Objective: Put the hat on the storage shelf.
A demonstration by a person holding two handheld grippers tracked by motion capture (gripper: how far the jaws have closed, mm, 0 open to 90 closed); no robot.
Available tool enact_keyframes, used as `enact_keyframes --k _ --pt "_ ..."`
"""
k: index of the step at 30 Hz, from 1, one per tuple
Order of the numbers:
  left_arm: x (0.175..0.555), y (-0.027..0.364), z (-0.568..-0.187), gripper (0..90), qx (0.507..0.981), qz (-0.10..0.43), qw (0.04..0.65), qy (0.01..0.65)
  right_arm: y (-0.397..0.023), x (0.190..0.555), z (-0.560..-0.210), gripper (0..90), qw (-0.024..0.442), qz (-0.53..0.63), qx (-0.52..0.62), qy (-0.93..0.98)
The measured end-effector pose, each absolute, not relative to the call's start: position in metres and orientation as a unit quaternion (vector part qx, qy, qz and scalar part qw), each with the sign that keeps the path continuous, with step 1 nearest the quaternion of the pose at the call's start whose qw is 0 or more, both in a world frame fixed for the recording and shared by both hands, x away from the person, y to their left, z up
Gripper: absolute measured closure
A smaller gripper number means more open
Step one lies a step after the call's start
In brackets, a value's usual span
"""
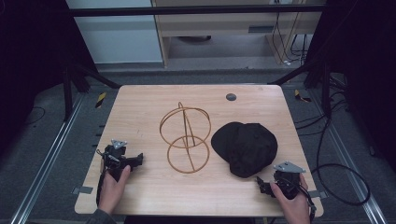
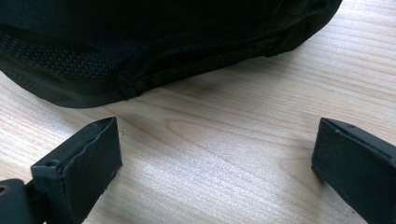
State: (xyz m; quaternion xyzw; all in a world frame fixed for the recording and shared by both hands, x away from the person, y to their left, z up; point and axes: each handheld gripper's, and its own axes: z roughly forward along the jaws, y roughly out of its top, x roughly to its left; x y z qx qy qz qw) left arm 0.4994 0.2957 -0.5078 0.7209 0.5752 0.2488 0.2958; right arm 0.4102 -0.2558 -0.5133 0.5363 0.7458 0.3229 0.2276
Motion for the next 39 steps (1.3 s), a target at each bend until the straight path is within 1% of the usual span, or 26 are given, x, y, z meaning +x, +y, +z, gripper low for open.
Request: enact_keyframes --k 11,14,15,16,19,23,24,25,26,27,29,30,33,34,35,39 --pt "0.501 0.295 -0.508 0.0 0.735 0.24 0.302 0.557 -0.257 0.41 -0.513 2.1 0.228 0.325 0.536 0.745" --pt "0.501 0.297 -0.508 0.0 0.741 0.236 0.306 0.549 -0.261 0.408 -0.51 6.6 0.217 0.328 0.536 0.747" --pt "0.501 0.297 -0.508 0.0 0.741 0.236 0.306 0.549 -0.261 0.408 -0.51 6.6 0.217 0.328 0.536 0.747" --pt "0.501 0.297 -0.508 0.0 0.741 0.236 0.306 0.549 -0.263 0.406 -0.507 6.8 0.204 0.327 0.541 0.747" --pt "0.501 0.297 -0.508 0.0 0.742 0.237 0.304 0.549 -0.264 0.404 -0.502 7.3 0.199 0.327 0.539 0.75" --pt "0.5 0.297 -0.508 0.0 0.742 0.237 0.304 0.549 -0.267 0.402 -0.486 8.1 0.201 0.322 0.527 0.76" --pt "0.5 0.297 -0.508 0.0 0.742 0.237 0.304 0.548 -0.269 0.402 -0.475 8.6 0.202 0.322 0.522 0.764" --pt "0.5 0.297 -0.508 0.0 0.742 0.237 0.304 0.548 -0.269 0.402 -0.475 8.6 0.202 0.322 0.522 0.764" --pt "0.5 0.297 -0.508 0.0 0.742 0.237 0.304 0.548 -0.271 0.402 -0.463 8.8 0.204 0.319 0.518 0.767" --pt "0.5 0.296 -0.508 0.0 0.742 0.237 0.304 0.548 -0.271 0.402 -0.463 8.8 0.204 0.319 0.518 0.767" --pt "0.5 0.296 -0.508 0.0 0.743 0.237 0.304 0.548 -0.273 0.405 -0.446 9.0 0.203 0.317 0.508 0.775" --pt "0.5 0.296 -0.508 0.0 0.743 0.237 0.304 0.548 -0.273 0.405 -0.446 9.0 0.203 0.317 0.508 0.775" --pt "0.499 0.296 -0.508 0.0 0.743 0.237 0.305 0.547 -0.273 0.41 -0.429 9.2 0.207 0.311 0.497 0.783" --pt "0.499 0.295 -0.508 0.0 0.743 0.237 0.304 0.546 -0.271 0.415 -0.417 9.2 0.206 0.308 0.492 0.788" --pt "0.499 0.295 -0.508 0.0 0.743 0.237 0.304 0.546 -0.271 0.415 -0.417 9.2 0.206 0.308 0.492 0.788" --pt "0.499 0.295 -0.508 0.0 0.744 0.237 0.304 0.546 -0.262 0.427 -0.395 10.7 0.199 0.301 0.478 0.8"
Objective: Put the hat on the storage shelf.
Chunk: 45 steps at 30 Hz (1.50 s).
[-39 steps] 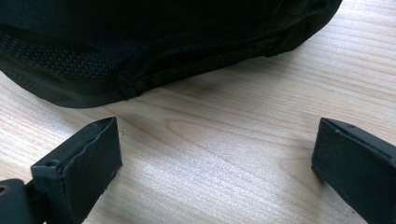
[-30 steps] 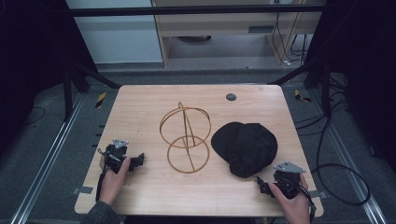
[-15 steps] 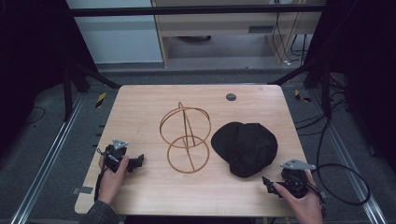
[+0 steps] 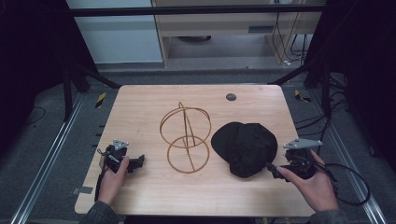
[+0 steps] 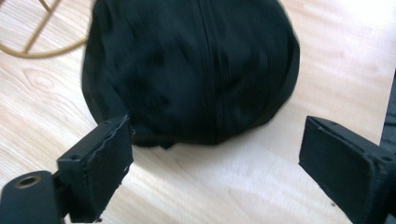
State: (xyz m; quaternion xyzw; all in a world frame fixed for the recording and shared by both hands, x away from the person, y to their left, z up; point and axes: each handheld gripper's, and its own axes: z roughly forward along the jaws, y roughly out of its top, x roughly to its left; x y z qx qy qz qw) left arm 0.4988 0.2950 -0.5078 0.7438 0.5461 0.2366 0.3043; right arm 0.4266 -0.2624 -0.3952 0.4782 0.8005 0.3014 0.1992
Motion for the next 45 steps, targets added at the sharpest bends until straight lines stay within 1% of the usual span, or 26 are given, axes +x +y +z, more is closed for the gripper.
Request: enact_keyframes --k 5,11,23,29,30,31,32,38,40,41,42,43,44,45 --pt "0.498 0.295 -0.508 0.0 0.745 0.236 0.305 0.545 -0.246 0.448 -0.373 14.3 0.193 0.295 0.464 0.813" --pt "0.498 0.294 -0.508 0.0 0.746 0.235 0.306 0.543 -0.233 0.47 -0.362 17.2 0.182 0.284 0.463 0.82" --pt "0.498 0.291 -0.508 0.0 0.751 0.232 0.307 0.537 -0.218 0.494 -0.37 14.5 0.156 0.251 0.473 0.83" --pt "0.498 0.29 -0.508 0.0 0.752 0.232 0.308 0.535 -0.219 0.504 -0.377 17.1 0.148 0.233 0.484 0.83" --pt "0.498 0.29 -0.508 0.0 0.752 0.231 0.308 0.535 -0.219 0.505 -0.378 18.5 0.145 0.232 0.485 0.831" --pt "0.498 0.289 -0.508 0.0 0.752 0.231 0.309 0.534 -0.219 0.507 -0.381 21.8 0.138 0.228 0.486 0.832" --pt "0.498 0.289 -0.508 0.0 0.752 0.231 0.309 0.534 -0.219 0.507 -0.381 21.8 0.138 0.228 0.486 0.832" --pt "0.498 0.289 -0.508 0.0 0.754 0.23 0.309 0.533 -0.218 0.512 -0.386 35.8 0.127 0.229 0.481 0.837" --pt "0.498 0.288 -0.508 0.0 0.754 0.23 0.309 0.532 -0.218 0.513 -0.386 39.1 0.122 0.229 0.481 0.838" --pt "0.498 0.288 -0.508 0.0 0.754 0.23 0.309 0.532 -0.219 0.514 -0.387 44.5 0.117 0.232 0.479 0.838" --pt "0.498 0.288 -0.508 0.0 0.754 0.23 0.309 0.531 -0.22 0.514 -0.387 46.7 0.115 0.233 0.476 0.84" --pt "0.498 0.288 -0.508 0.0 0.755 0.23 0.309 0.531 -0.22 0.514 -0.387 46.7 0.115 0.233 0.476 0.84" --pt "0.498 0.288 -0.508 0.0 0.755 0.23 0.309 0.531 -0.22 0.514 -0.388 49.2 0.112 0.233 0.477 0.84" --pt "0.498 0.288 -0.508 0.0 0.755 0.23 0.309 0.531 -0.221 0.515 -0.389 54.1 0.107 0.234 0.476 0.841"
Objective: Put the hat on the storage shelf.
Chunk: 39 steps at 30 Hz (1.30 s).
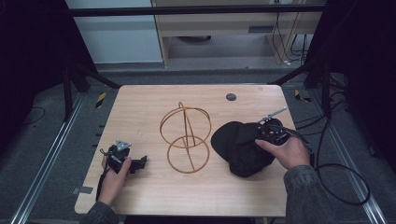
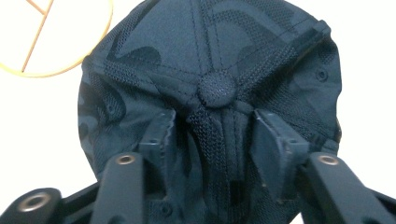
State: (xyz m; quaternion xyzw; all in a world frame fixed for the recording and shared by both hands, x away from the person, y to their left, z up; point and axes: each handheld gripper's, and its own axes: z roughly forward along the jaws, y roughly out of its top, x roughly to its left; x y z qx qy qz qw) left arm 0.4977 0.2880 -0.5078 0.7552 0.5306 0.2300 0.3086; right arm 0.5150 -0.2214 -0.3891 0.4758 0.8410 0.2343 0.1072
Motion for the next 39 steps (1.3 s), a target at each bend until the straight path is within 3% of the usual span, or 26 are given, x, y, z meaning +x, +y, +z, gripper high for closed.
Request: enact_keyframes --k 1,8,14,39 --pt "0.498 0.288 -0.508 0.0 0.755 0.23 0.309 0.531 -0.222 0.515 -0.389 54.1 0.104 0.234 0.475 0.842" --pt "0.498 0.287 -0.508 0.0 0.757 0.229 0.31 0.529 -0.225 0.517 -0.389 76.2 0.091 0.245 0.471 0.842" --pt "0.498 0.287 -0.508 0.0 0.757 0.229 0.31 0.528 -0.225 0.517 -0.389 82.1 0.093 0.249 0.467 0.843" --pt "0.497 0.287 -0.508 0.0 0.759 0.228 0.31 0.526 -0.238 0.493 -0.332 86.0 0.141 0.271 0.451 0.839"
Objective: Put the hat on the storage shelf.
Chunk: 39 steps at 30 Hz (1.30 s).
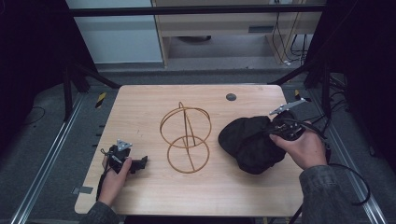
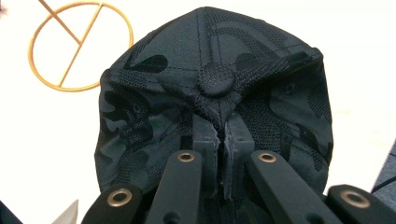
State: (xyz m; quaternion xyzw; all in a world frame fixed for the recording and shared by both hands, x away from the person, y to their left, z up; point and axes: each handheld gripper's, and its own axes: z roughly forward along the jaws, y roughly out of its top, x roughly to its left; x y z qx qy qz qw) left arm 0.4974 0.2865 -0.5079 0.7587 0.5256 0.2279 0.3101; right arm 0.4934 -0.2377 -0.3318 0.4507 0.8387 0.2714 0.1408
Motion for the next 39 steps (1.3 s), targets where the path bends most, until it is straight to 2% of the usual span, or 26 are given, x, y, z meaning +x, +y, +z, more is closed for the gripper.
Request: enact_keyframes --k 24,39 --pt "0.498 0.286 -0.508 0.0 0.759 0.228 0.311 0.524 -0.256 0.455 -0.275 86.0 0.159 0.309 0.447 0.824" --pt "0.498 0.286 -0.508 0.0 0.759 0.228 0.311 0.524 -0.26 0.445 -0.257 86.1 0.167 0.329 0.442 0.817"
